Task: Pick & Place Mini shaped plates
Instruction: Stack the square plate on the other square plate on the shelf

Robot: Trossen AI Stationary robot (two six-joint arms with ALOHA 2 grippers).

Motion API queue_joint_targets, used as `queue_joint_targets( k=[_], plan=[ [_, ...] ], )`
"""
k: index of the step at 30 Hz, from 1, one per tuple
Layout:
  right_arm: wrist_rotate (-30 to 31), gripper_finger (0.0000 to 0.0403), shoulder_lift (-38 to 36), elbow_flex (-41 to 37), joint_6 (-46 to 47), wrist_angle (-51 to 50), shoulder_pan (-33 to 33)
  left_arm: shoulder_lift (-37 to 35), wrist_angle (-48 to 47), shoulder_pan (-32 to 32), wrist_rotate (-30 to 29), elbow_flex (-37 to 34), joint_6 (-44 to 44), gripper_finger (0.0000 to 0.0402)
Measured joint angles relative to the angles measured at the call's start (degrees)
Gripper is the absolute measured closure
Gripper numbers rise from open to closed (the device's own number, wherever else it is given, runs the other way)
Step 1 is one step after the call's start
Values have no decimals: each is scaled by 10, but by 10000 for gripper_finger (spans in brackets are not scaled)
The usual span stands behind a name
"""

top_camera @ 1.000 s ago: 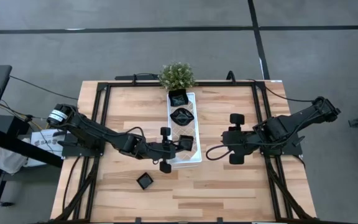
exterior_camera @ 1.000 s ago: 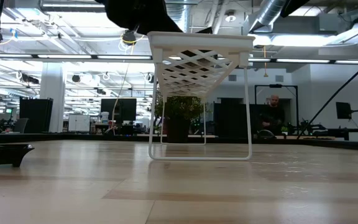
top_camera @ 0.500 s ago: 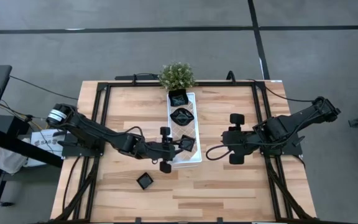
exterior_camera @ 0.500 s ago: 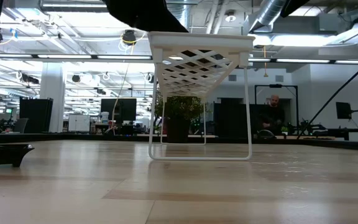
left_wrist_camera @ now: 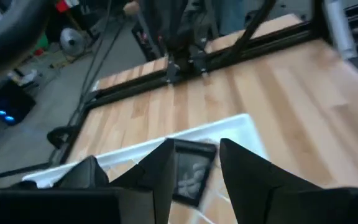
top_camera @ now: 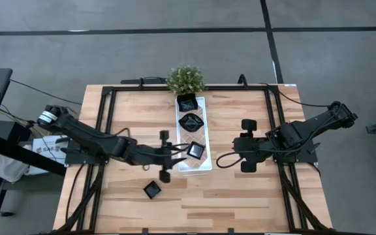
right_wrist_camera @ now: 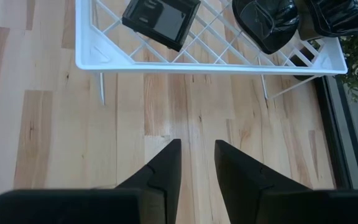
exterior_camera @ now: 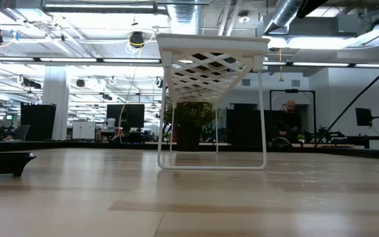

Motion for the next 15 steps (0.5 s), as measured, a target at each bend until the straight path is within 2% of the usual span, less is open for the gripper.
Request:
queue_joint_targets(
  k=[2,4,8,12,15],
  plan=[
    [0,311,0,0,0,0,0,-27,-54,-18,0,0,-32,273],
    [0,311,0,0,0,0,0,-54,-142,-36,0,0,-100,273],
    [0,311,0,0,0,2,0,-98,-305,-76,5,0,-317,272],
    [0,311,0,0,0,6,0,-110,-407,-117,86,0,-528,273],
    [0,311,0,0,0,9,0,-106,-411,-138,159,-10,-666,273]
  ],
)
